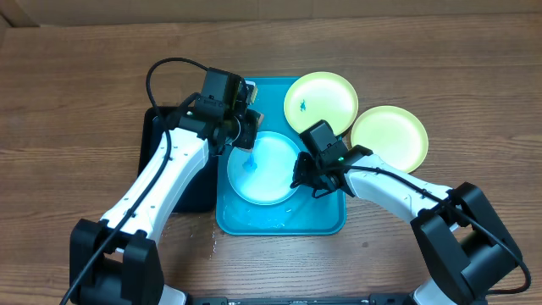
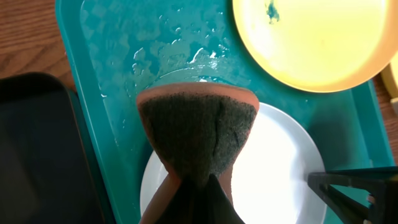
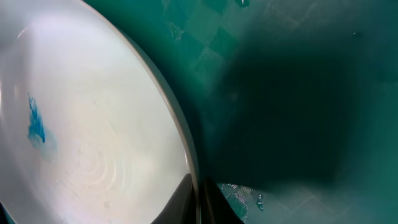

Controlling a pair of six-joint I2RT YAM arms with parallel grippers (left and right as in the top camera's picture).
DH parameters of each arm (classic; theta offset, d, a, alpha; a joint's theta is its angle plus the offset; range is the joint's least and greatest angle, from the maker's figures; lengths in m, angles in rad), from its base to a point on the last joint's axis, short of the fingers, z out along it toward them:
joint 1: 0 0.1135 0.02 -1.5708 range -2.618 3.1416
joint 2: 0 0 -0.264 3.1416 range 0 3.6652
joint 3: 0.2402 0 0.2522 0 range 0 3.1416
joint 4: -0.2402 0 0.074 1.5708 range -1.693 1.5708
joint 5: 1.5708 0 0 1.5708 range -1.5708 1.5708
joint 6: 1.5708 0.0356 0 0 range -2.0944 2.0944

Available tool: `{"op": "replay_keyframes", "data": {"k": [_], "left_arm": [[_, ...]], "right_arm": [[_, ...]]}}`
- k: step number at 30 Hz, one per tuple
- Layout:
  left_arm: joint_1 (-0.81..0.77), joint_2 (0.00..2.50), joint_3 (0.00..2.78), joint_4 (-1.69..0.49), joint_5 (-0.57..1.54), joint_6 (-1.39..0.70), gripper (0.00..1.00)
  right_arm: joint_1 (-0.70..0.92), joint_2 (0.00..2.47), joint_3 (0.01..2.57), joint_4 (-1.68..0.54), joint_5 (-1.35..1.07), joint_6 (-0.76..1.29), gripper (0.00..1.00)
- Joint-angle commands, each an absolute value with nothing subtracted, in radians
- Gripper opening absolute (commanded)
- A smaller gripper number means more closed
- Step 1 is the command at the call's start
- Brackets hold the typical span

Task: Clean dirty plates on tray and stack at the side
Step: 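Carry the sponge with the left gripper onto the light-blue plate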

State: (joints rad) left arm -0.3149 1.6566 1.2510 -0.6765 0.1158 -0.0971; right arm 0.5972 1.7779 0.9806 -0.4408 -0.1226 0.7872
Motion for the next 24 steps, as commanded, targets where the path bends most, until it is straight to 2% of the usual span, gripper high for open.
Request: {"op": "replay_keyframes", "data": {"k": [1,4,6,9,13,20,24], "left_arm": [[-0.322,1.684,1.258,-0.669,0.121,-0.093,0.04],[-0.323,1.703,1.258,-0.676,0.132,-0.093,0.04],[-0.328,1.716,1.258,-0.679,0.132,-0.093,0.04],[-0.335,1.744,1.258,-0.680,0.132,-0.093,0.04],[-0.348,1.775,1.258,-0.684,0.131,-0.092,0.04],[-0.350,1.818,1.258,-0.712,0.131,-0.092,0.04],[-0.350,1.819,1.258,-0.723,0.131,-0.088,0.04]], "right_arm": [[0.594,1.786,0.983,-0.439,-0.136,0.783,0.08],[0.594,1.786,0.983,-0.437,-0.134,0.783,0.18],[0.594,1.786,0.983,-0.434,-0.133,0.783,0.19],[0.594,1.786,0.983,-0.432,-0.133,0.783,0.18],[0.594,1.786,0.983,-0.432,-0.133,0.783,0.05],[0.594,1.786,0.983,-0.418,-0.128,0.776,0.04],[0.594,1.786,0.983,-0.409,-0.107,0.776,0.23]]}}
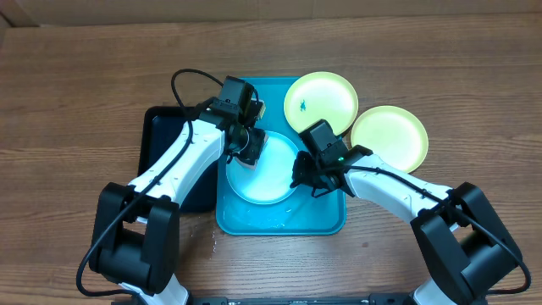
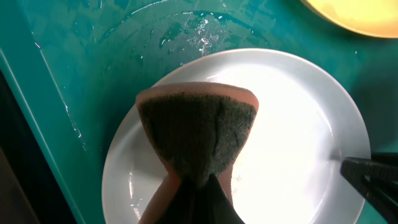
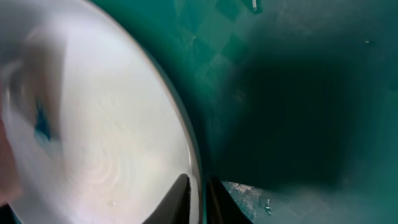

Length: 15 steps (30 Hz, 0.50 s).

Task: Clean dirty plates on tray and stack at the side
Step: 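Carry the sponge with the left gripper onto the light-blue plate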

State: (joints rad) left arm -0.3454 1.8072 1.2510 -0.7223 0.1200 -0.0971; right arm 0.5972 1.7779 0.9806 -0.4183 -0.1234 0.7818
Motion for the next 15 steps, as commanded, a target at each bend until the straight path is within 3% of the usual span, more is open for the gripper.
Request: {"op": "replay_keyframes", "data": {"k": [1,3,10,15], "left_arm": [[-0.350,1.819,1.258,-0.723,0.131,-0.088,0.04],[-0.350,1.819,1.258,-0.728,0.131,-0.084,0.04],[-0.350,1.819,1.258,-0.729,0.123,-0.073,0.04],[-0.350,1.819,1.258,-0.729,0.117,-0.062,0.04]], "right_arm": [[0.594,1.786,0.983,-0.409,-0.107,0.776,0.25],[0.594,1.786,0.983,-0.417,-0.108,0.777,0.24],[0.596,1.786,0.982,-0.447,-0.144,0.785,0.05],[0.596,1.786,0.982,-0.424,-0.121,0.784,0.04]]}}
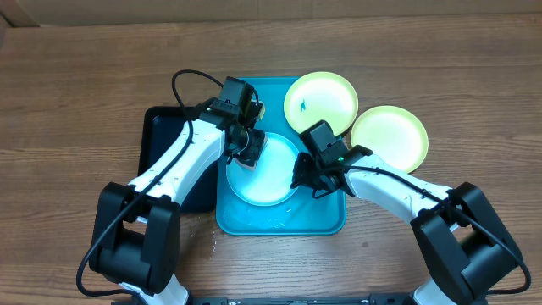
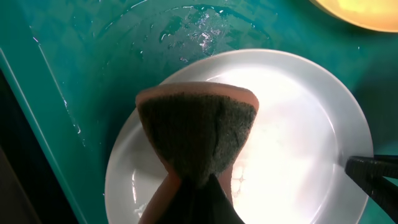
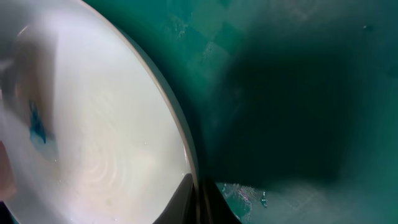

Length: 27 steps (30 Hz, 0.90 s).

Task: Clean dirty plates on tray and stack at the side

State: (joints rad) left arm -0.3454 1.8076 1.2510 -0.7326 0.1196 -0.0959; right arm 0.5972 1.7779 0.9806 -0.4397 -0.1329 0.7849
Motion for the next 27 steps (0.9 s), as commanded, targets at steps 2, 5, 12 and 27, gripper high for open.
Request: {"op": "replay_keyframes", "data": {"k": [2,5,12,27], "left_arm": [[-0.350,1.819,1.256,-0.732,0.107,-0.063,0.04],[-0.350,1.819,1.246,-0.726,0.106,-0.063,0.04],[-0.350,1.820,1.182,-0.653,0.093,-0.064,0.04],[-0.350,1.820,1.050,-0.533,0.052,-0.101,0.04]], "right_arm": [[0.596,1.786,0.982,-0.421,-0.121,0.784,0.04],[0.596,1.786,0.982,-0.424,-0.121,0.784,0.04],[0.596,1.786,0.982,-0.424,-0.121,0.784,0.04],[0.596,1.786,0.982,-0.423,-0.122,0.783,0.04]]}}
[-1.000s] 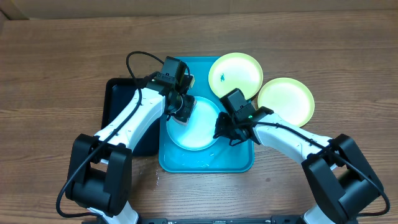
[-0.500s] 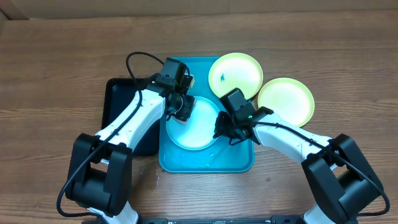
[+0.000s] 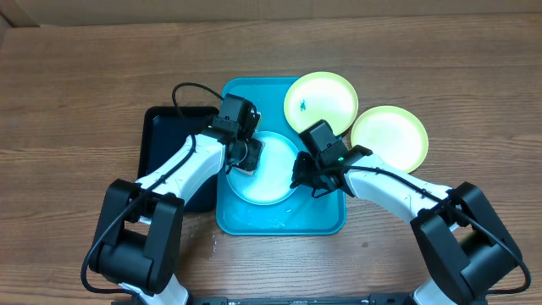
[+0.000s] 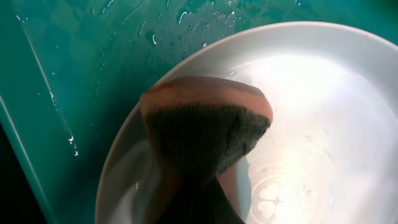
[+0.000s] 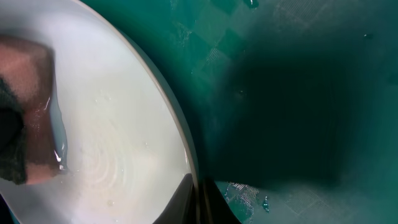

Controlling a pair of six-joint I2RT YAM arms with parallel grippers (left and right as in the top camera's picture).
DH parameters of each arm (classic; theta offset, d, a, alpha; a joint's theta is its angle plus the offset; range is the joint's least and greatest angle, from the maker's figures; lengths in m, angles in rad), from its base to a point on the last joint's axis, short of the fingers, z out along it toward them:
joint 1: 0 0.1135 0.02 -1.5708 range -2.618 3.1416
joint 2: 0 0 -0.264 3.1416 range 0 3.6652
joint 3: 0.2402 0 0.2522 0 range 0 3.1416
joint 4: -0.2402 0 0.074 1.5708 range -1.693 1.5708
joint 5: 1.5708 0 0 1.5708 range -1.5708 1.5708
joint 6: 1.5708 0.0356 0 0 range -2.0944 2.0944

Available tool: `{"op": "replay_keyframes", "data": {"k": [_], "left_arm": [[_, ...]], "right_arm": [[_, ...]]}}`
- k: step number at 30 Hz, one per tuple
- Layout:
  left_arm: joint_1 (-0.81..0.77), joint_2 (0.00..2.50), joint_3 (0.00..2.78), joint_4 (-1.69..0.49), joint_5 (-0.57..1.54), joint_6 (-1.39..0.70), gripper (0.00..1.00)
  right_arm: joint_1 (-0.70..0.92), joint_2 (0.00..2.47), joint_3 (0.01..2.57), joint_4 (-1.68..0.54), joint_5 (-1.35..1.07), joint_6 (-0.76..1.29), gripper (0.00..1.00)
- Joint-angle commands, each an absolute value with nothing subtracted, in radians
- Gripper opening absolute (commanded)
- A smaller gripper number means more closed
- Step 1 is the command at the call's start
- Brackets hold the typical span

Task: Clean dirty plates on tray and stack at the side

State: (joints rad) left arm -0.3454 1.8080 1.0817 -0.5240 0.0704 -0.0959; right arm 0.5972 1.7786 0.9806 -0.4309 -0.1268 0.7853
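Note:
A white plate lies wet in the teal tray. My left gripper is shut on an orange sponge with a dark scrub face, pressed onto the plate's left part. My right gripper is shut on the plate's right rim, one finger on each side of the edge. The sponge shows at the left of the right wrist view, resting on the plate. A yellow-green plate with a blue stain lies over the tray's far right corner. Another yellow-green plate sits on the table to the right.
A black tray lies on the wooden table left of the teal tray, under my left arm. Water drops and a film of water cover the teal tray's floor.
The sponge has come down onto the plate's left part, over the spot where the blue stain was. The stain no longer shows. My right gripper still clamps the rim.
First my left gripper held the sponge above the tray's far side, with a blue stain on the white plate and my right gripper on its rim. Then the sponge stood over the plate. Now it presses on the plate where the stain was.

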Motion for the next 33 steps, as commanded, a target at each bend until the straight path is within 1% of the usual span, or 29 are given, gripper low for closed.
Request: {"op": "replay_keyframes", "data": {"k": [1,19,27,33], "left_arm": [[-0.350,1.820,1.050,-0.532,0.053,-0.101,0.04],[-0.350,1.877,1.050,-0.512,0.057,-0.112,0.04],[-0.350,1.877,1.050,-0.524,0.133,-0.101,0.04],[-0.348,1.877,1.050,-0.523,0.131,-0.101,0.04]], "right_arm": [[0.596,1.786,0.982,-0.423,-0.122,0.783,0.04],[0.596,1.787,0.982,-0.423,-0.121,0.783,0.04],[0.596,1.787,0.982,-0.423,-0.122,0.783,0.04],[0.596,1.787,0.982,-0.423,-0.122,0.783,0.04]]}}
